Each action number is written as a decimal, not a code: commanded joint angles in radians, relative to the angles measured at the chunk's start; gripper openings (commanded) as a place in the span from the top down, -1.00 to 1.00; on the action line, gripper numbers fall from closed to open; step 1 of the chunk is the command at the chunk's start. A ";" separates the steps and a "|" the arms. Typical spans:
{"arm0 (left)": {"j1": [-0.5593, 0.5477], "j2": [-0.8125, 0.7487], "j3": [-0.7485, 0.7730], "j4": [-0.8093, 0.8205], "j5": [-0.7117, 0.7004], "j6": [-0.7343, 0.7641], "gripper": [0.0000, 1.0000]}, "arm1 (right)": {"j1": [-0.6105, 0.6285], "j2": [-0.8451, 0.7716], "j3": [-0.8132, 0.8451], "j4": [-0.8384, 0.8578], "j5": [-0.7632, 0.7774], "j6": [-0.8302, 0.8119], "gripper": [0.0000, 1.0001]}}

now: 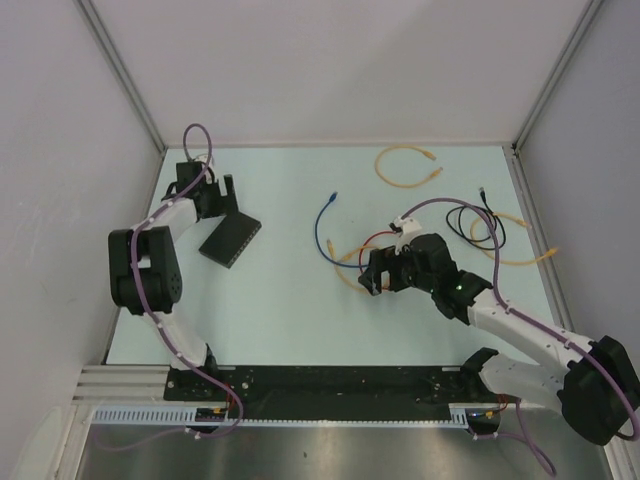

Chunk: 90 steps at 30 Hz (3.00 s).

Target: Insert the plug into the switch port

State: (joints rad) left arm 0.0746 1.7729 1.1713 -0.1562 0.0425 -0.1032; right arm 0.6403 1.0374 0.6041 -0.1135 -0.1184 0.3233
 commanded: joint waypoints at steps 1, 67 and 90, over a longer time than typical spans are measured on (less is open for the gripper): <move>0.014 0.083 0.111 -0.143 0.146 0.060 -0.96 | 0.038 0.026 0.010 0.086 0.048 0.023 -1.00; -0.450 -0.859 -0.484 -0.215 0.079 -0.214 -0.93 | 0.099 1.050 0.787 0.315 0.363 0.001 1.00; -0.450 -0.957 -0.378 -0.033 0.266 -0.535 -0.93 | -0.031 0.273 0.681 0.104 0.312 -0.394 1.00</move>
State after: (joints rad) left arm -0.3710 0.7994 0.7406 -0.2657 0.2440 -0.5953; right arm 0.7273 1.4261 1.2865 -0.0639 0.1570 0.0025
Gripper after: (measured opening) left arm 0.964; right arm 0.031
